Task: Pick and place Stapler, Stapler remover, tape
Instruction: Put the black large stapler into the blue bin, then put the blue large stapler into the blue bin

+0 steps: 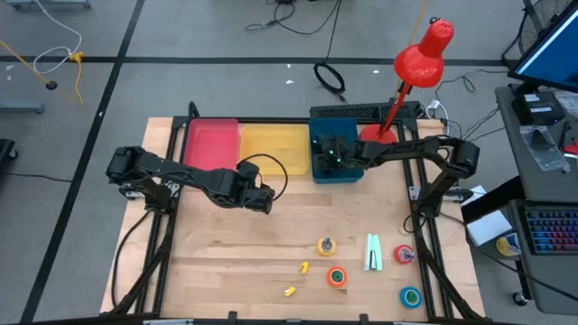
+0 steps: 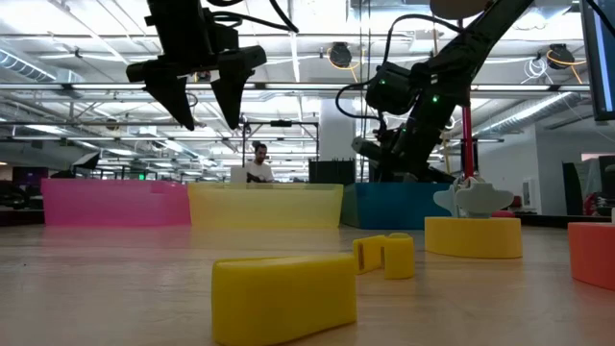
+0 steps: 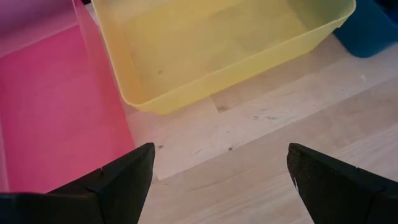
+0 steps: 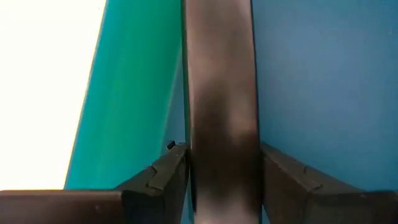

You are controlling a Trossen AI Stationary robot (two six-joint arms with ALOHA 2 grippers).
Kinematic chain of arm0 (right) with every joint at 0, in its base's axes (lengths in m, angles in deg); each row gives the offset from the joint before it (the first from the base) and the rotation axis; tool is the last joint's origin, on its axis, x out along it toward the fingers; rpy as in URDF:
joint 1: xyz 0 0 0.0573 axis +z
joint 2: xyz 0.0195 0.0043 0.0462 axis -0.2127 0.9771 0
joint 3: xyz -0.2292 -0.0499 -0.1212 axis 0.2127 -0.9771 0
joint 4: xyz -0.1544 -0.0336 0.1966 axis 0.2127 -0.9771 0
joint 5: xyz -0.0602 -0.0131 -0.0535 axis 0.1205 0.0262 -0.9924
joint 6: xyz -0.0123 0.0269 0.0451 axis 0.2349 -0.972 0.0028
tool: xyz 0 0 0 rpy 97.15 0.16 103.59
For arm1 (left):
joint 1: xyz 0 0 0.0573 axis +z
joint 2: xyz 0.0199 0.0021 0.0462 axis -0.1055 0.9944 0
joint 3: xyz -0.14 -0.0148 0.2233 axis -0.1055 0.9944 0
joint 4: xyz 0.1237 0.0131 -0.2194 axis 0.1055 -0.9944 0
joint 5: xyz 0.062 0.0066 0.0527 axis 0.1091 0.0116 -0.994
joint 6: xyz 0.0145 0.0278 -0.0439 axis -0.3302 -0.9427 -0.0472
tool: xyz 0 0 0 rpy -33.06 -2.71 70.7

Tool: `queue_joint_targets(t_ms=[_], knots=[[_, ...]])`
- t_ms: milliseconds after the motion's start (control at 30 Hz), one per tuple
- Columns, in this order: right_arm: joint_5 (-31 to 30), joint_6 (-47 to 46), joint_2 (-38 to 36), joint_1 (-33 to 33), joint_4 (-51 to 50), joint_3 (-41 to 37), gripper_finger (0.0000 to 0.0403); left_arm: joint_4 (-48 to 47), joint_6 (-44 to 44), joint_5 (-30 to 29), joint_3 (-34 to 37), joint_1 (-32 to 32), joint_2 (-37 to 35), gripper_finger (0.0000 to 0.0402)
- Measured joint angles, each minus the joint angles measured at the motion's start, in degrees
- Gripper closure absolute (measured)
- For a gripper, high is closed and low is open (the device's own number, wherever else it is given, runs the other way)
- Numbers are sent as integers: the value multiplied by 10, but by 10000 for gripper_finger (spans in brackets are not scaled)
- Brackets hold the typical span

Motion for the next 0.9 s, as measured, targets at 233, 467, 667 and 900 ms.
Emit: queue_joint_targets(t_ms=[233, 467, 667, 900], knots=[[1, 0, -7, -4, 24, 0, 215, 0, 0, -3, 0, 0, 0, 39], [2, 0, -8, -4, 41, 0, 203, 0, 1, -7, 0, 0, 0, 39], [2, 16, -37, -4, 40, 0, 206, 0, 1, -8, 0, 0, 0, 39], [3, 46, -128, -4, 26, 0, 220, 0, 1, -8, 0, 0, 0, 39]])
